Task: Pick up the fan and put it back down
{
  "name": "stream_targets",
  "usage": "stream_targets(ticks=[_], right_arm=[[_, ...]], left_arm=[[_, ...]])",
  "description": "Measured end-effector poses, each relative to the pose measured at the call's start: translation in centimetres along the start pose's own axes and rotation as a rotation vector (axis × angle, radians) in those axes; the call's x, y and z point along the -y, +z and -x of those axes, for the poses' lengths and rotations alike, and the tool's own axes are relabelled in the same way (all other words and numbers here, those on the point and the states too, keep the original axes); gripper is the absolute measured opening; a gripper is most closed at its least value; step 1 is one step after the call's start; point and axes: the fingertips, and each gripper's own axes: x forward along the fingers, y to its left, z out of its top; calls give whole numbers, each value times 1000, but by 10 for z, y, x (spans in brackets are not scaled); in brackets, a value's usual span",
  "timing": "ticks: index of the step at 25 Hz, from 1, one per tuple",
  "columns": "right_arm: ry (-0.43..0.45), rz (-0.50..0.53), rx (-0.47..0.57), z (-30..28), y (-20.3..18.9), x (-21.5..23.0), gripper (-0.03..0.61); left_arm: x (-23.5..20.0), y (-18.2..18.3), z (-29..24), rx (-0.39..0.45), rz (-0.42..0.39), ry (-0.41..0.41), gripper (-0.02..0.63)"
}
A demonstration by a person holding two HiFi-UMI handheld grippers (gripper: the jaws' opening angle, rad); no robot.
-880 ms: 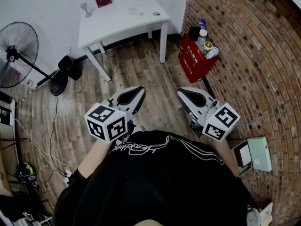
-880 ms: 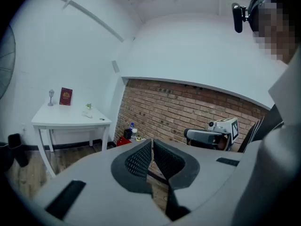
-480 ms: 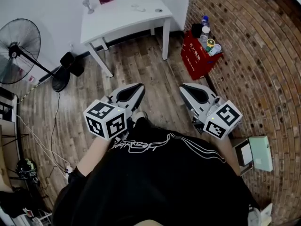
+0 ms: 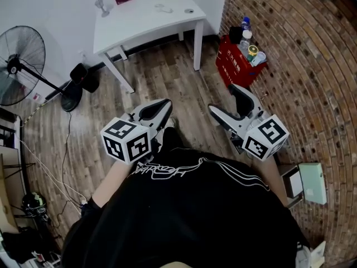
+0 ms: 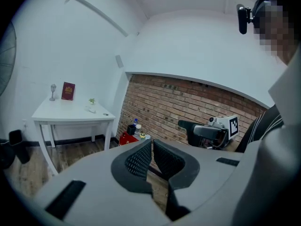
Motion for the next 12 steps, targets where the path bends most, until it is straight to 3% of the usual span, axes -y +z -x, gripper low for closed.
stream_targets(ticks=[1,7,12], right_arm=[[-7,6,-7,-7,-2,5,374],[-27,23,-24,-63,4,42,403],[-52,-1,-78,-131,-1,81,428]], left_arm=[[-7,0,-4,-2,5,0,38],[-61,26,-28,11,21,-13,38],[-136,49,-54,-1,66,-4,38]])
